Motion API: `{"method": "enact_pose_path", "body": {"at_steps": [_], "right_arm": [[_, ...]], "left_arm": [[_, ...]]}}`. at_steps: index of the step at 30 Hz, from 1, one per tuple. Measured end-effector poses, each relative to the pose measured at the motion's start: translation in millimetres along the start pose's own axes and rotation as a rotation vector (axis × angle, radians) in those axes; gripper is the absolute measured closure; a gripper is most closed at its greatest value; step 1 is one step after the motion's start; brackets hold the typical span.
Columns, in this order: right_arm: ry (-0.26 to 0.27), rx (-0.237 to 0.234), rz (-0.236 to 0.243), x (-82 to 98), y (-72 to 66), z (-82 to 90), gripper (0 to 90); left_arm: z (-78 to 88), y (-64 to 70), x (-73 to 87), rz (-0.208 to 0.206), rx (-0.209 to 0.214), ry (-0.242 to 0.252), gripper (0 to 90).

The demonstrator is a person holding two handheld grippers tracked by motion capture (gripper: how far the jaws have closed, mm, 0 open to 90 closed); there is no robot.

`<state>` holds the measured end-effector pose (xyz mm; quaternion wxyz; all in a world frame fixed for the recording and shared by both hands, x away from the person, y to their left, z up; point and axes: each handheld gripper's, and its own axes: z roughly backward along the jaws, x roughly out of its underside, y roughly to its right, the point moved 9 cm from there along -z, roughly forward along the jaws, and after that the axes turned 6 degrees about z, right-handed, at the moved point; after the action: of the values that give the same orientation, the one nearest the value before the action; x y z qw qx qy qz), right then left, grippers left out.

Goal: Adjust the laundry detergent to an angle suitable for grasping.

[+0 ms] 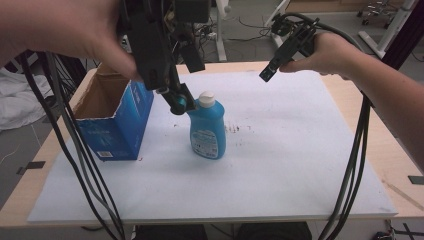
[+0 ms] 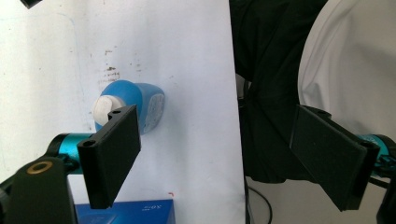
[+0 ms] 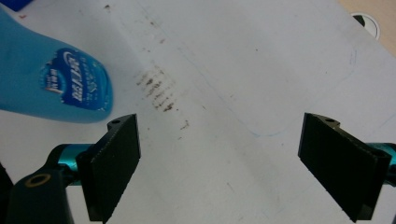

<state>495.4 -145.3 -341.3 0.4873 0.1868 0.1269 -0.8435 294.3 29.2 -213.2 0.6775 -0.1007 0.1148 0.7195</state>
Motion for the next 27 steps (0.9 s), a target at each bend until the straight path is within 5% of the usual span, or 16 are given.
{"method": "enact_pose_path", "body": {"at_steps": [12, 27], "right_arm": [[0.053, -0.049, 0.121, -8.4, -44.7, 19.2, 12.3], [0.046, -0.091, 0.253, -18.5, -93.8, 22.9, 12.3]], "left_arm": [[-0.8, -1.4, 1.7, 0.002, 0.002, -0.012, 16.4], [0.1, -0.9, 4.4, 0.006, 0.004, -0.016, 16.5]]}}
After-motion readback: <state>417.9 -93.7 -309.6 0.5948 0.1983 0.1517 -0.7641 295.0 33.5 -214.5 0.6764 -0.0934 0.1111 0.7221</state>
